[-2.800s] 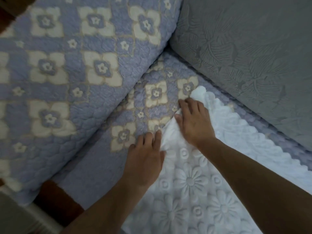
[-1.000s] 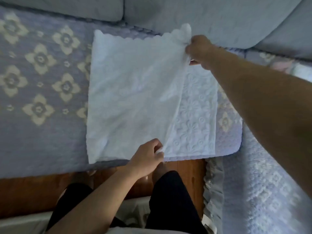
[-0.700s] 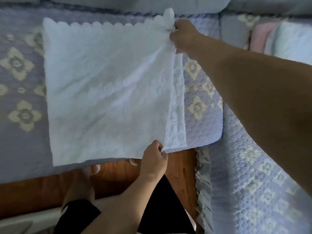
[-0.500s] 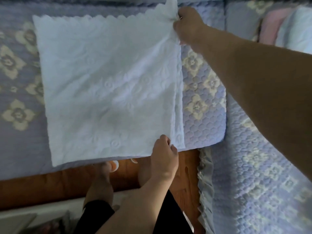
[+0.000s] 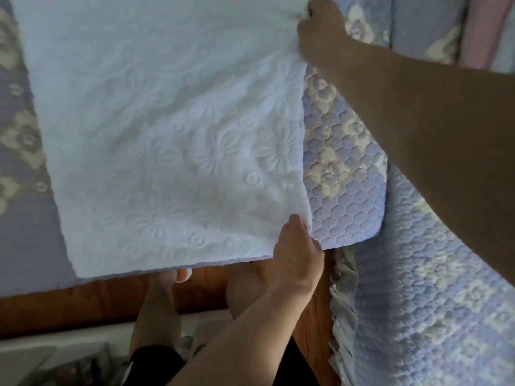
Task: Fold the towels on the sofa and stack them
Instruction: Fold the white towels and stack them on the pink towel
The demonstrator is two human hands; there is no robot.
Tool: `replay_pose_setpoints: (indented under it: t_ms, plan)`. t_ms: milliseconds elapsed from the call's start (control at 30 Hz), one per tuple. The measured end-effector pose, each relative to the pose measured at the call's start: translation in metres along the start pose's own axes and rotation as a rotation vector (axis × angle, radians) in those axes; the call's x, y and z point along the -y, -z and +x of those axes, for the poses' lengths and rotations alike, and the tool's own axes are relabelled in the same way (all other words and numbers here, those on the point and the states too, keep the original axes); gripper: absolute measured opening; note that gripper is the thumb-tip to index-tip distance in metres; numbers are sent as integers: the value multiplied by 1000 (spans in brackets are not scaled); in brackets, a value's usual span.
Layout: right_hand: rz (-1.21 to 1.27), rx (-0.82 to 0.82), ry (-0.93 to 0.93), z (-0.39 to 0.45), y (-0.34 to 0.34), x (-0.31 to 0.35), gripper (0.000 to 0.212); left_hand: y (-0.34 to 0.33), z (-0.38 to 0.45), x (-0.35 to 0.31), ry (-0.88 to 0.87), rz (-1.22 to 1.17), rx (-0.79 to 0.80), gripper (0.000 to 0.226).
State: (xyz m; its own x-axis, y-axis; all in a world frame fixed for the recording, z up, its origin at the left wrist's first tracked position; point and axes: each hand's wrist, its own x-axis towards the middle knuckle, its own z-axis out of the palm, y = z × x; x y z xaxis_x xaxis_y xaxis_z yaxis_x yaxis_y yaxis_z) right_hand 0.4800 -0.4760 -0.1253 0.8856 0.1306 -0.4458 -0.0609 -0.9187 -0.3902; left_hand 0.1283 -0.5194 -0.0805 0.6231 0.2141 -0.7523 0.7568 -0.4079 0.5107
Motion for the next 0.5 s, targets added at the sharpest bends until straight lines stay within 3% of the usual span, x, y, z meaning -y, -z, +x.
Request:
replay_pose_setpoints:
  t_ms: [167,300,400,467,500]
  plan:
    - [-58,74,-24,-2,-6,-13,11,-6,21,14,59,154,88,34]
    - [108,-84,-61,-6,-9,-17,21,-2,20,21,25,214,219,42]
    - [285,-196,-53,-11,-4,-12,17,5,13,30,2,196,238,29]
    - [356,-83,-24,-18,-4,-10,19,10,13,33,-19,150,265,24]
    - [360,-15,-32,-26,-4,-11,30,12,14,33,-40,144,306,30]
